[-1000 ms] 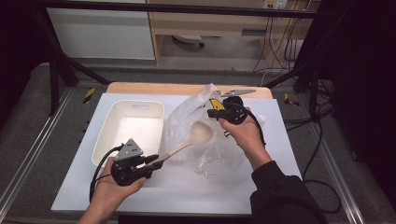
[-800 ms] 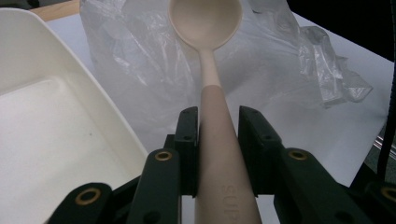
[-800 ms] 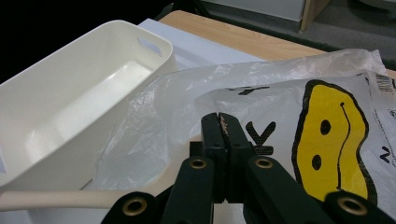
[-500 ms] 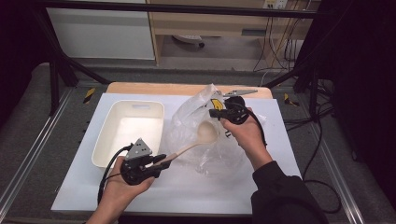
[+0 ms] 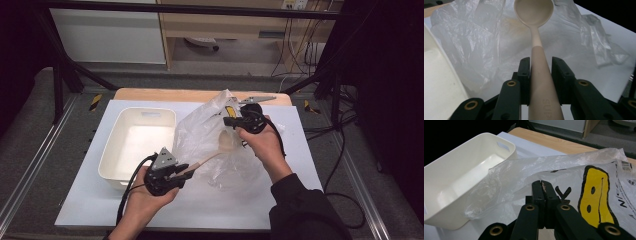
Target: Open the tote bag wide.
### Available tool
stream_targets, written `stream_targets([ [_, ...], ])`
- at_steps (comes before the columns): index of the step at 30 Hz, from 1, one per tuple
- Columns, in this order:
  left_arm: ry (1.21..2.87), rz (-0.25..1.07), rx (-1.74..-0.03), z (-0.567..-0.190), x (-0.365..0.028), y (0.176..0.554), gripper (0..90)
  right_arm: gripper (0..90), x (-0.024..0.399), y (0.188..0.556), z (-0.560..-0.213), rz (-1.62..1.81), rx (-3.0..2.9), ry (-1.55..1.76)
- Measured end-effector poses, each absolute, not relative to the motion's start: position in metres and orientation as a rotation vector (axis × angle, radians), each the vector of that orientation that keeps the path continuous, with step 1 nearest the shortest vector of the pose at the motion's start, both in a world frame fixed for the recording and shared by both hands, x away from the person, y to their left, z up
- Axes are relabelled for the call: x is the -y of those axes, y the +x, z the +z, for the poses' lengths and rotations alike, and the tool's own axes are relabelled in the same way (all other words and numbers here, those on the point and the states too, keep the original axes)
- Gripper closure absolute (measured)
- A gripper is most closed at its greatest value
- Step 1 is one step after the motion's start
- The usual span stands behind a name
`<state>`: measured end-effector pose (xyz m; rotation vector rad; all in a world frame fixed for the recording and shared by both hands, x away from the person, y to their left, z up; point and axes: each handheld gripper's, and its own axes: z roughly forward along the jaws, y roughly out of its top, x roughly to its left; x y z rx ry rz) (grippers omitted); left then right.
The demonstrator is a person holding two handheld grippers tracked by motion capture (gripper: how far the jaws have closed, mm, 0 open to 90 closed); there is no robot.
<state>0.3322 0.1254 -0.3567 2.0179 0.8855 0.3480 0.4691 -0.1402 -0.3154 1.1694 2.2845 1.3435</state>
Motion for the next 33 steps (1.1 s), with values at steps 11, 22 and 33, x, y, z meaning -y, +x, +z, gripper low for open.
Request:
stream_targets([
  [11, 1.991, 0.378, -0.904, -0.377, -0.095, 0.353, 69.6, 90.0, 0.145, 0.462, -0.307, 1.367, -2.267, 1.148],
  [22, 1.983, 0.424, -0.918, -0.398, -0.077, 0.369, 69.6, 90.0, 0.146, 0.456, -0.299, 1.387, -2.264, 1.126],
  [33, 1.965, 0.454, -0.9, -0.408, -0.059, 0.383, 69.7, 90.0, 0.145, 0.453, -0.297, 1.383, -2.273, 1.106],
])
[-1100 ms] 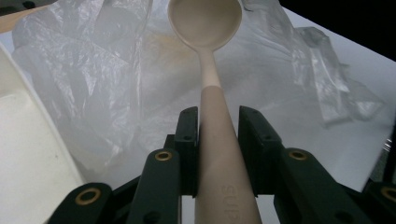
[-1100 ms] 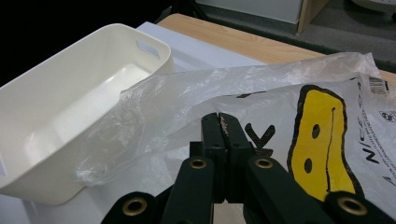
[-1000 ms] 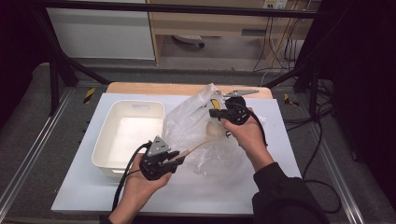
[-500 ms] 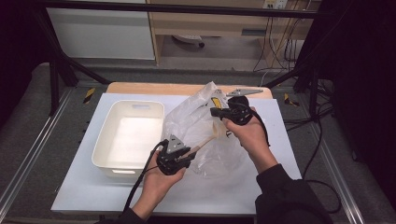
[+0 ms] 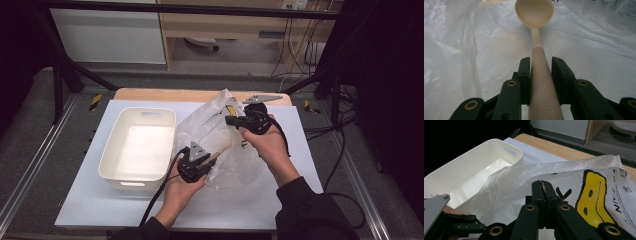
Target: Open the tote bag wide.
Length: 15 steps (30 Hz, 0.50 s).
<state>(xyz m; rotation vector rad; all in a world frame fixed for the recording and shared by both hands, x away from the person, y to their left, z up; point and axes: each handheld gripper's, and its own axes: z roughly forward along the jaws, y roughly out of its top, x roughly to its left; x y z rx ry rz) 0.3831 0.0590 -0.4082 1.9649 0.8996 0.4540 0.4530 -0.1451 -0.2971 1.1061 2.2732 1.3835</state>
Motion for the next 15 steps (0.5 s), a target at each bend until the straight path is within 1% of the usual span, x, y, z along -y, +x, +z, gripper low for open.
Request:
stream_targets([
  [15, 1.98, 0.509, -0.85, -0.426, -0.025, 0.406, 69.9, 90.0, 0.143, 0.451, -0.297, 1.399, -2.282, 1.092],
])
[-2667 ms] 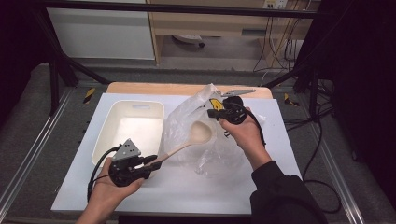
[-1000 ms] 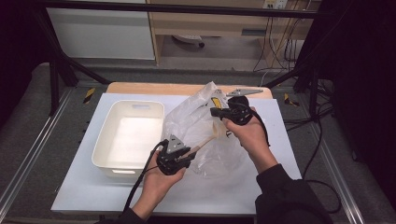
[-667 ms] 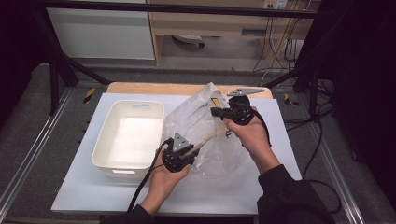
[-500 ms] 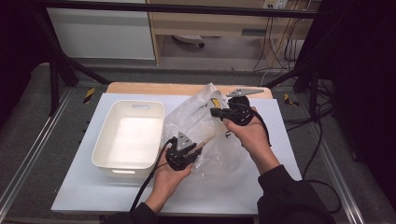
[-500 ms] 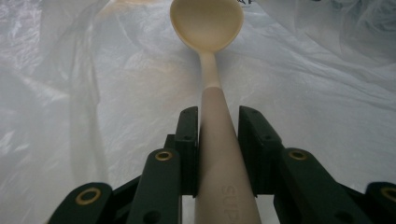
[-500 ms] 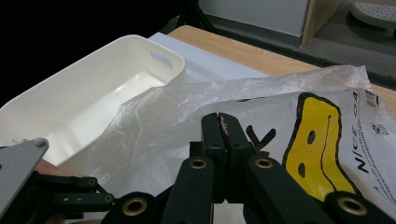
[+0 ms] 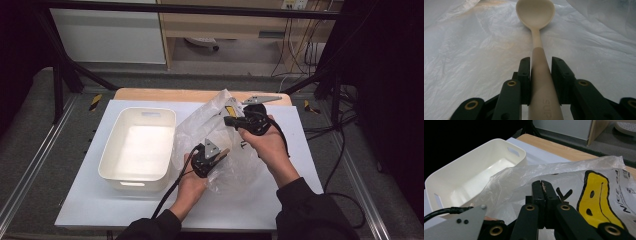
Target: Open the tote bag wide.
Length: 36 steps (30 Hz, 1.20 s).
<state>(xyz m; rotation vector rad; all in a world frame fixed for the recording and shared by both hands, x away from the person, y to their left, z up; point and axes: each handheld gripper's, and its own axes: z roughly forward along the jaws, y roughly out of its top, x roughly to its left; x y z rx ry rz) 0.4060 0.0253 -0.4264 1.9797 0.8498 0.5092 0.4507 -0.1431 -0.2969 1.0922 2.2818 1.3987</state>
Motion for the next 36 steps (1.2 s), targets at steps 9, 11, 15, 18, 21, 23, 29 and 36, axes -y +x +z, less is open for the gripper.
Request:
stream_targets([
  [9, 1.959, 0.551, -0.811, -0.424, -0.016, 0.411, 70.0, 90.0, 0.144, 0.451, -0.295, 1.408, -2.282, 1.084],
  [11, 1.954, 0.553, -0.806, -0.424, -0.014, 0.413, 70.0, 90.0, 0.144, 0.451, -0.294, 1.408, -2.281, 1.083],
  [15, 1.973, 0.57, -0.805, -0.431, -0.011, 0.416, 70.1, 90.0, 0.144, 0.45, -0.291, 1.417, -2.276, 1.079],
  [18, 1.969, 0.576, -0.813, -0.433, -0.01, 0.418, 70.1, 90.0, 0.145, 0.45, -0.288, 1.421, -2.272, 1.076],
  [21, 1.961, 0.58, -0.81, -0.436, -0.009, 0.42, 70.1, 90.0, 0.146, 0.45, -0.284, 1.428, -2.263, 1.077],
  [23, 1.954, 0.584, -0.808, -0.439, -0.007, 0.421, 70.1, 90.0, 0.146, 0.45, -0.282, 1.432, -2.259, 1.073],
  [29, 1.958, 0.59, -0.798, -0.444, -0.007, 0.426, 70.0, 90.0, 0.145, 0.449, -0.278, 1.438, -2.257, 1.063],
  [36, 1.932, 0.613, -0.783, -0.436, -0.005, 0.425, 70.3, 90.0, 0.142, 0.448, -0.279, 1.437, -2.266, 1.056],
])
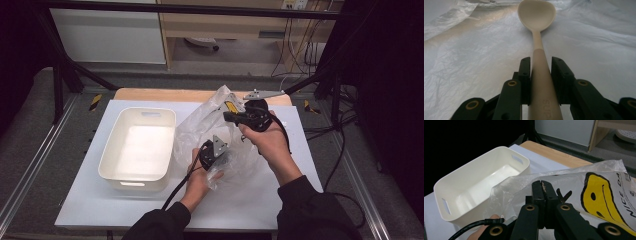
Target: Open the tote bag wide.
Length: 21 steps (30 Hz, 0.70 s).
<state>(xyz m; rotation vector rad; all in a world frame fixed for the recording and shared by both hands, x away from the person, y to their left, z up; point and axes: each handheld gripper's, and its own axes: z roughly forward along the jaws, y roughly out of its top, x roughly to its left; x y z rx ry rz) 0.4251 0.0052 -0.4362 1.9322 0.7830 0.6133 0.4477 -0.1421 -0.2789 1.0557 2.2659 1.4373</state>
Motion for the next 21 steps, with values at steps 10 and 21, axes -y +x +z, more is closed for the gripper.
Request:
stream_targets([
  [10, 1.924, 0.628, -0.778, -0.436, 0.002, 0.437, 70.4, 90.0, 0.139, 0.447, -0.279, 1.437, -2.272, 1.05],
  [21, 1.926, 0.604, -0.782, -0.452, 0.003, 0.448, 70.1, 90.0, 0.141, 0.446, -0.286, 1.433, -2.282, 1.064],
])
